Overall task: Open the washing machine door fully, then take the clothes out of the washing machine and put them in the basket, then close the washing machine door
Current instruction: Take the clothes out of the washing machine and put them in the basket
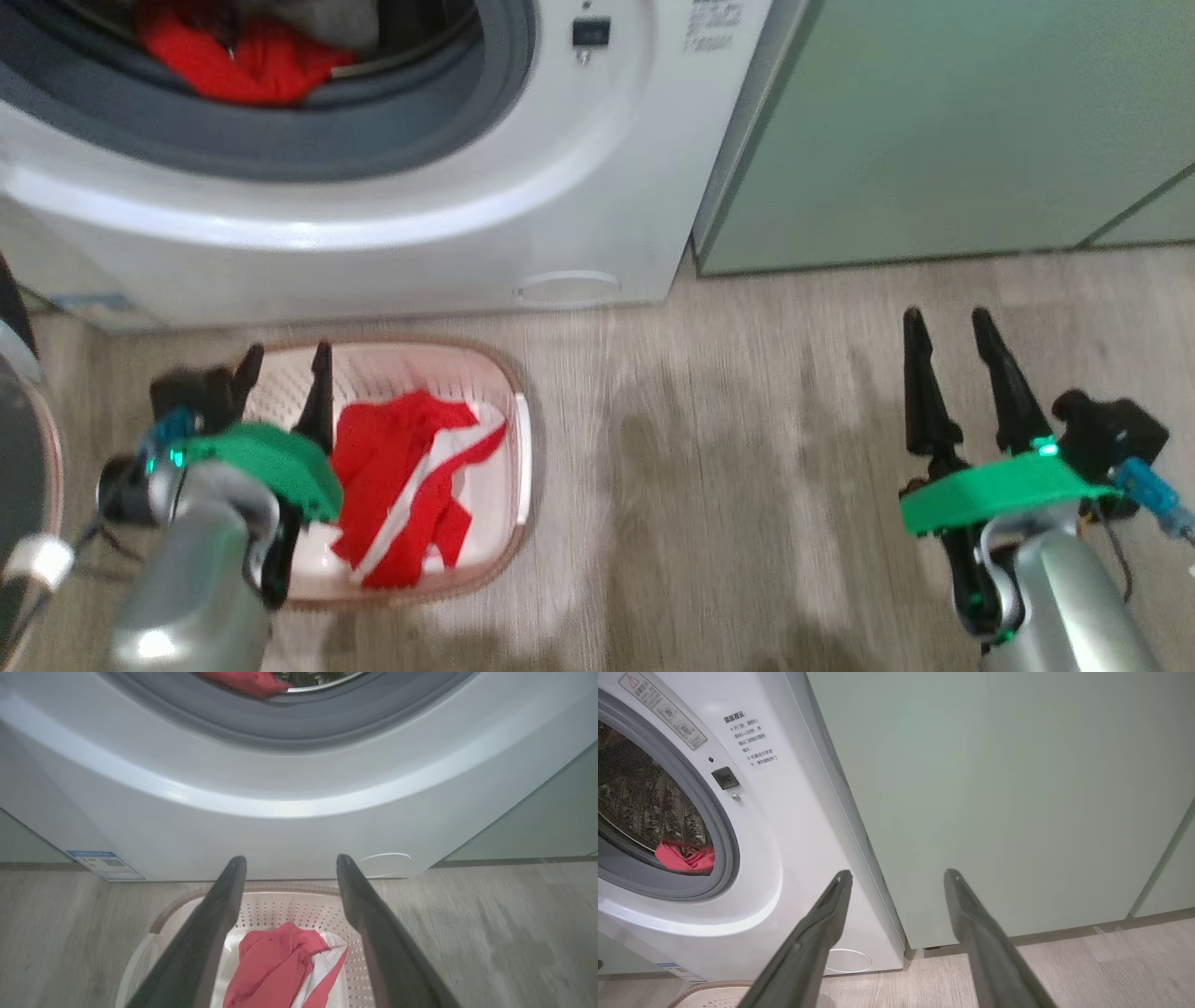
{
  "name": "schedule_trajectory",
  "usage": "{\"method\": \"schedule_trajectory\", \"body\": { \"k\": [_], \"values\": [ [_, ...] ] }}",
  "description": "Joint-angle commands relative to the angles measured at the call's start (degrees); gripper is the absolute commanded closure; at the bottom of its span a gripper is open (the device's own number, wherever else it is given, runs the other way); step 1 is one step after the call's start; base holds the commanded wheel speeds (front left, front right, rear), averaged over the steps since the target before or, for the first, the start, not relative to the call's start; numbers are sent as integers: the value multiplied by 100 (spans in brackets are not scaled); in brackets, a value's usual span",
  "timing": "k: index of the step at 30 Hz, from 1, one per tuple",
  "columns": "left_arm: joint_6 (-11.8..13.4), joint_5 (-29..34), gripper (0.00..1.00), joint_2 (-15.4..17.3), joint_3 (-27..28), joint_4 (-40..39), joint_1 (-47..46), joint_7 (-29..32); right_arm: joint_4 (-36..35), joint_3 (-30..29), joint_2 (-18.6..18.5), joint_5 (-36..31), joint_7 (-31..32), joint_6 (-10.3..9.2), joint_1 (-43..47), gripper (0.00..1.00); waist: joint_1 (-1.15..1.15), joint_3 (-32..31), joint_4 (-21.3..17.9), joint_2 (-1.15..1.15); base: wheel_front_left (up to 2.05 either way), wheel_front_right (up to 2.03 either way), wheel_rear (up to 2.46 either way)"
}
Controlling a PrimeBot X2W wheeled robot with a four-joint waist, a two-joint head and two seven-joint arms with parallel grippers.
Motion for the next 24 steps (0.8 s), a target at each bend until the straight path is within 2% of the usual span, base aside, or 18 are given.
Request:
{"method": "schedule_trajectory", "body": {
  "k": [1, 8, 12, 24],
  "values": [
    [6, 152, 0, 191, 349, -364, 227, -58, -91, 94, 19, -54, -36, -3, 167, 0, 0, -511, -77, 0, 0, 0, 0],
    [-152, 591, 0, -78, 1150, -1534, 1400, -58, 101, 65, 35, -168, -36, -3, 736, 0, 0, -1416, -53, 0, 0, 0, 0],
    [-228, 808, 0, -217, 1415, -1972, 1889, -58, 107, 35, 29, -237, -36, -3, 956, 0, 0, -1699, -20, 0, 0, 0, 0],
    [-356, 1100, 0, -355, 1573, -2212, 2400, -59, 30, -68, 30, -340, -36, -3, 1105, 0, 0, -2040, 98, 0, 0, 0, 0]
  ]
}}
